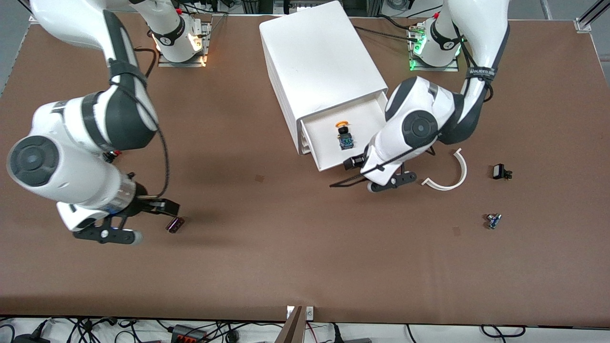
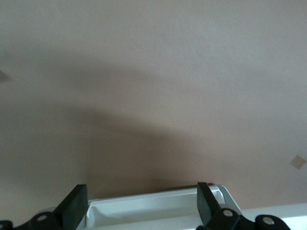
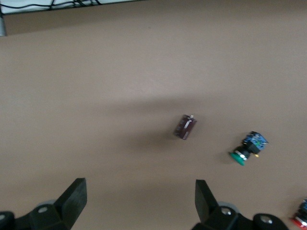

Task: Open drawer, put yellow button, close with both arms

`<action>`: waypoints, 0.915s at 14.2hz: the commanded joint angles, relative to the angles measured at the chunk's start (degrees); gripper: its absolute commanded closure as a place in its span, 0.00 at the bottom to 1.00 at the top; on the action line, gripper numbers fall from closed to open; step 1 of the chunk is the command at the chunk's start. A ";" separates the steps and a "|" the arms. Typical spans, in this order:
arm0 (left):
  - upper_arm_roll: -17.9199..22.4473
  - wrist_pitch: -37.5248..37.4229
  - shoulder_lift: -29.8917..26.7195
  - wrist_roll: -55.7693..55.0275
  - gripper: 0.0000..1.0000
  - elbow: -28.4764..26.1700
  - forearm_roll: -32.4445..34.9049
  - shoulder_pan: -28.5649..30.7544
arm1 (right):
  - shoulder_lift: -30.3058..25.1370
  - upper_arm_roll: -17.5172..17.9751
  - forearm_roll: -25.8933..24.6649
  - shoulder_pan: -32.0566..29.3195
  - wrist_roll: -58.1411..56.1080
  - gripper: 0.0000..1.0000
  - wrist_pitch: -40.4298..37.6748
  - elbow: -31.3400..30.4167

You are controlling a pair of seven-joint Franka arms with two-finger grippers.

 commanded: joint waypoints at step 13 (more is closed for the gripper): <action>-9.80 0.65 -10.47 -2.61 0.00 -14.91 -0.80 0.53 | -20.52 1.44 -0.68 -12.89 -4.89 0.00 -3.10 -18.03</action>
